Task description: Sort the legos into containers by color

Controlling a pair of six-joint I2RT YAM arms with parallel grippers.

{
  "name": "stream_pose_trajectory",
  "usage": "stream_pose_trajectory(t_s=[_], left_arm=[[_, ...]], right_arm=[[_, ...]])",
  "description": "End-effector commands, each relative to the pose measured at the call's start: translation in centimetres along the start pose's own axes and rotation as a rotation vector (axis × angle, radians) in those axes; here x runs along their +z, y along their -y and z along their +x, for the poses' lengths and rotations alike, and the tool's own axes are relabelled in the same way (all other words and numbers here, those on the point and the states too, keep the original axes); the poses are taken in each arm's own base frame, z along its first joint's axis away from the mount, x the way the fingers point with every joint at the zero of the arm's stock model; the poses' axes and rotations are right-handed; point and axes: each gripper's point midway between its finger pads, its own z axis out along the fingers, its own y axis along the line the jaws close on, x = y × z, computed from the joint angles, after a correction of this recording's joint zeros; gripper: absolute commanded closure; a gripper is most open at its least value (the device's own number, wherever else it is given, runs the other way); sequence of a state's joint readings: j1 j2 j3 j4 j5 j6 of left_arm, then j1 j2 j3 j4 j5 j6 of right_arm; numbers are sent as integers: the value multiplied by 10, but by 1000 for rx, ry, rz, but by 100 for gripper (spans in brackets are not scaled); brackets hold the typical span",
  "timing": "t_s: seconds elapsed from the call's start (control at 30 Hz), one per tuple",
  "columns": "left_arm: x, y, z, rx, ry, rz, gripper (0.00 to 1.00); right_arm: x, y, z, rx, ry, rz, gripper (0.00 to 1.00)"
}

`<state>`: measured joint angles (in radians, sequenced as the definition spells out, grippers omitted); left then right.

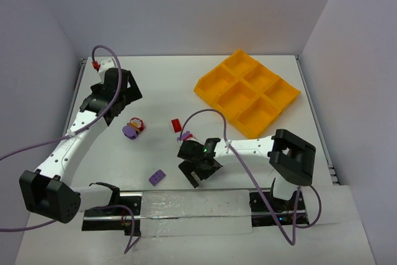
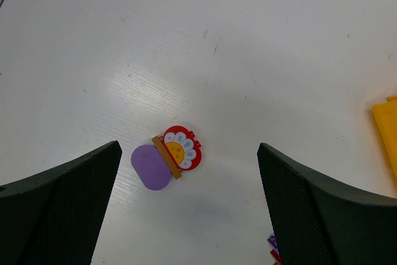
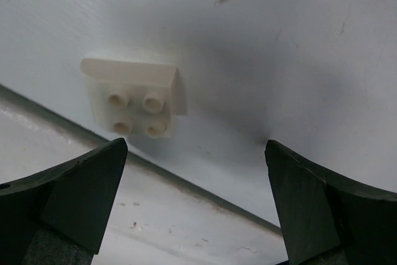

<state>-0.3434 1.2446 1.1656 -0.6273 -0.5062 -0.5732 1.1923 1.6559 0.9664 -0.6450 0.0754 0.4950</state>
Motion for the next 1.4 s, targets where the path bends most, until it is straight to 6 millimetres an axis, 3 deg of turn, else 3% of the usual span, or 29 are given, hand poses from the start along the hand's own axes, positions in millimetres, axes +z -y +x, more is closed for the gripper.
stream_pose_trajectory(t_s=[0.0, 0.2, 0.37, 0.63, 0.77, 0.93, 1.1, 1.2, 1.33, 1.37], left_arm=[[-7, 15, -16, -23, 26, 50, 1], [-8, 17, -21, -15, 32, 48, 1], [-8, 17, -22, -8, 36, 43, 1], [-3, 20, -19, -5, 22, 44, 1], [-2, 20, -17, -1, 16, 39, 1], [-1, 23, -17, -1, 14, 44, 1], [1, 25, -15, 2, 7, 43, 1], [2, 25, -13, 6, 4, 38, 1], [1, 26, -14, 5, 6, 38, 1], [1, 26, -14, 4, 6, 39, 1]], right_arm=[[-3, 0, -31, -40, 66, 65, 0], [3, -6, -67, -48, 148, 55, 0], [7, -2, -79, -55, 166, 29, 0], [16, 0, -75, -75, 156, -12, 19], [18, 0, -72, -71, 153, -17, 35], [16, 1, -71, -65, 161, -12, 38], [13, 5, -71, -46, 176, 3, 56], [12, 8, -66, -37, 174, 3, 54], [14, 14, -59, -29, 157, 19, 26], [14, 15, -57, -28, 151, 25, 25]])
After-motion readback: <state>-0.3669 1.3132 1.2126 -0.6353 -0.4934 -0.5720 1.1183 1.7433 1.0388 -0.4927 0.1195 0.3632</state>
